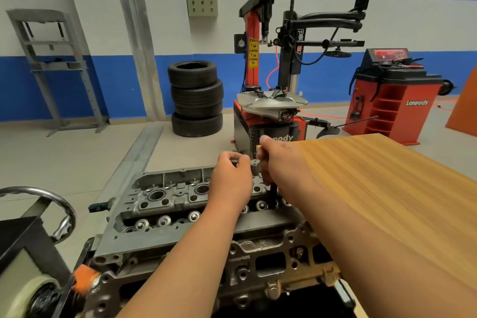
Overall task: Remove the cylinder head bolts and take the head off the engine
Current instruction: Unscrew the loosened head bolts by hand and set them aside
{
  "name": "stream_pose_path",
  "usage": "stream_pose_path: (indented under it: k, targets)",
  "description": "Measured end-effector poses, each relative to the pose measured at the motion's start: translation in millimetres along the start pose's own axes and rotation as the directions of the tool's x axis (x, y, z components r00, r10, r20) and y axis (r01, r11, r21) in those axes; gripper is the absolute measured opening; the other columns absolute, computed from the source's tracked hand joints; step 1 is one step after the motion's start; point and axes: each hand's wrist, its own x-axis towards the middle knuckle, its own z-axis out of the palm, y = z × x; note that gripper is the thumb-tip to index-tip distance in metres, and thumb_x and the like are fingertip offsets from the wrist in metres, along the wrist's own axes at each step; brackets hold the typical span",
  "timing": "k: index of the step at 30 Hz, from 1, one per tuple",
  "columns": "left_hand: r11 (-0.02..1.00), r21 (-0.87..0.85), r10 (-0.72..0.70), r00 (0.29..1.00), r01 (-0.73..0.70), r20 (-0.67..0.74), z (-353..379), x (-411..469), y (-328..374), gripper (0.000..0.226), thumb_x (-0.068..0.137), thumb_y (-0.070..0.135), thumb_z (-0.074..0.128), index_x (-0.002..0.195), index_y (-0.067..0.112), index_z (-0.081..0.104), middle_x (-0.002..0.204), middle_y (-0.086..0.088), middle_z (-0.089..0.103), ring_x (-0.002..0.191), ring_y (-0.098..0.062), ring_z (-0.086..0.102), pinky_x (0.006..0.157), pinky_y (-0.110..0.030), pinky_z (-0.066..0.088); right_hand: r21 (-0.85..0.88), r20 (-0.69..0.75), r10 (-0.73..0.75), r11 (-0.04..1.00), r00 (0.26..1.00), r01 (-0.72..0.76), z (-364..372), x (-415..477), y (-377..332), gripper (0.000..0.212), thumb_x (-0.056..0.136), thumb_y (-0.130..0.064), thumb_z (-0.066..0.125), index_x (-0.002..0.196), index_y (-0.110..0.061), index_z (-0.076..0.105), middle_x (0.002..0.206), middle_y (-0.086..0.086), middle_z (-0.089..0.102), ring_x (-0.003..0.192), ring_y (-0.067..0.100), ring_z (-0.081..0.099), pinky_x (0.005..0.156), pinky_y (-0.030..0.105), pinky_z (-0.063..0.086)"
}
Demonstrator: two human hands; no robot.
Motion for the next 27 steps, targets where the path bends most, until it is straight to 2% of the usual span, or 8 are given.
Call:
stream_pose_path:
  k: [4, 8, 11, 14, 17, 20, 23, 27]
  targets:
    - [1.0, -0.006, -0.004, 1.0, 0.004, -0.025, 1, 3, -2, 0.01, 0.095, 0.035, 0.048, 0.087, 0.031, 0.052, 0.08, 0.007, 0.061, 0.065, -0.008, 0.056, 0.051, -0.025, 0.035, 0.077, 0.585, 0.23, 0.939, 0.778, -0.336, -21, 23, -16, 0.043, 0.095, -0.031, 0.04, 0.055, -0.019, 0.051, 0.039, -0.006, 0.027, 0.038, 0.012, 0.023, 0.044, 0.023, 0.031]
    - [1.0, -0.027, 0.008, 0.995, -0.011, -0.095, -3, 3, 3, 0.019, 0.097, 0.036, 0.046, 0.087, 0.023, 0.055, 0.079, 0.004, 0.06, 0.068, -0.011, 0.054, 0.055, -0.027, 0.036, -0.258, 0.303, 0.227, 0.955, 0.926, -0.149, -22, 13, -24, 0.038, 0.096, -0.045, 0.045, 0.086, -0.013, 0.063, 0.065, 0.001, 0.055, 0.061, 0.018, 0.053, 0.065, 0.032, 0.048]
    - [0.898, -0.439, 0.017, 0.999, -0.035, -0.044, -12, -3, 21, 0.03, 0.101, 0.037, 0.04, 0.087, 0.015, 0.054, 0.072, 0.0, 0.065, 0.061, -0.014, 0.057, 0.055, -0.029, 0.046, -0.74, 0.03, -0.276, 0.64, 0.961, 0.207, -31, -11, -27, 0.042, 0.089, -0.055, 0.049, 0.114, -0.022, 0.056, 0.107, -0.006, 0.057, 0.096, 0.011, 0.055, 0.082, 0.029, 0.048]
    - [0.708, -0.704, 0.121, 0.992, -0.053, 0.047, -13, -10, 55, 0.035, 0.102, 0.043, 0.035, 0.086, 0.018, 0.053, 0.076, -0.002, 0.073, 0.074, -0.013, 0.066, 0.072, -0.033, 0.053, -0.664, 0.188, -0.413, 0.615, 0.891, 0.425, -24, -43, -41, 0.033, 0.086, -0.06, 0.038, 0.083, -0.032, 0.055, 0.079, -0.016, 0.057, 0.072, 0.0, 0.053, 0.059, 0.019, 0.041]
    - [0.726, -0.681, 0.166, 0.985, -0.097, 0.037, 6, -17, 80, 0.039, 0.102, 0.049, 0.03, 0.086, 0.021, 0.052, 0.079, 0.0, 0.074, 0.08, -0.015, 0.065, 0.078, -0.037, 0.047, -0.523, 0.265, -0.362, 0.724, 0.893, 0.449, -29, -51, -44, 0.036, 0.098, -0.041, 0.039, 0.079, -0.018, 0.059, 0.067, -0.006, 0.059, 0.058, 0.005, 0.05, 0.055, 0.025, 0.043]
    - [0.906, -0.36, 0.282, 0.951, -0.221, 0.128, 17, -15, 78, 0.034, 0.1, 0.052, 0.029, 0.097, 0.027, 0.052, 0.092, 0.01, 0.07, 0.093, -0.011, 0.061, 0.077, -0.03, 0.046, -0.469, 0.163, -0.283, 0.821, 0.945, 0.326, -68, -52, -36, 0.034, 0.099, -0.039, 0.044, 0.073, -0.022, 0.058, 0.056, -0.01, 0.051, 0.049, 0.004, 0.043, 0.048, 0.023, 0.037]
    - [0.971, -0.018, 0.231, 0.92, -0.238, 0.318, 15, -1, 52, 0.028, 0.092, 0.051, 0.053, 0.113, 0.034, 0.047, 0.109, 0.019, 0.058, 0.1, 0.001, 0.055, 0.067, -0.017, 0.041, -0.61, -0.173, -0.198, 0.79, 0.965, 0.053, -127, -51, 4, 0.034, 0.099, -0.04, 0.042, 0.077, -0.023, 0.061, 0.062, -0.006, 0.057, 0.053, 0.008, 0.049, 0.051, 0.031, 0.041]
    - [0.981, -0.192, 0.071, 0.866, 0.029, 0.494, 27, 9, 35, 0.021, 0.092, 0.026, 0.062, 0.111, 0.017, 0.061, 0.113, -0.005, 0.068, 0.088, -0.015, 0.069, 0.073, -0.03, 0.056, -0.77, -0.392, 0.174, 0.475, 0.903, -0.426, -196, -61, 80, 0.035, 0.099, -0.039, 0.042, 0.082, -0.017, 0.063, 0.071, 0.003, 0.065, 0.065, 0.019, 0.061, 0.06, 0.035, 0.05]
